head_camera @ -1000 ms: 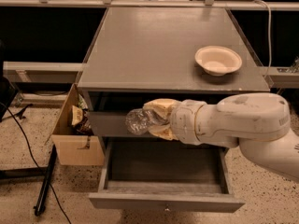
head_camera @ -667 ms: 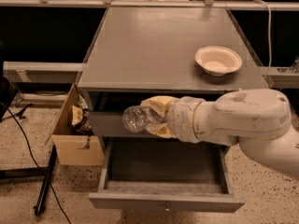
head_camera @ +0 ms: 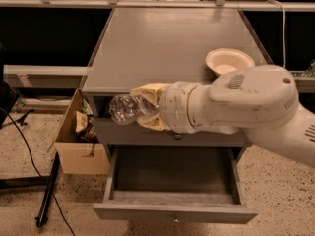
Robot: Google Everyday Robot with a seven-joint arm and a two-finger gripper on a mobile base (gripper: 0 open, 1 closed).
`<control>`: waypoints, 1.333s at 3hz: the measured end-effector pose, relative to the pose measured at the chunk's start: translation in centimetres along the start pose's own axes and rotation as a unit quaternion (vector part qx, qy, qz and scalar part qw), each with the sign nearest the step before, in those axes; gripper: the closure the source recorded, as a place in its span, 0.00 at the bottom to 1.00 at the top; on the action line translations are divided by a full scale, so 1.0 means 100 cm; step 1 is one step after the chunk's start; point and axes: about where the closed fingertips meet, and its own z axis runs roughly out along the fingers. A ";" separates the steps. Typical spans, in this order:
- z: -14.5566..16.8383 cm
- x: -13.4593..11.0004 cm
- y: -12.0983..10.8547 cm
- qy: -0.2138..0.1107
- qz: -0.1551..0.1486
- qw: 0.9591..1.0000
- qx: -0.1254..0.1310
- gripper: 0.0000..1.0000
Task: Pick water bottle from middle drawer and place on counter
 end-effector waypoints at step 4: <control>0.075 0.076 -0.113 0.006 -0.154 0.988 0.014 1.00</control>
Offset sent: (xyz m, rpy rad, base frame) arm 0.1050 0.0290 0.0799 -0.0206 -0.2267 0.0979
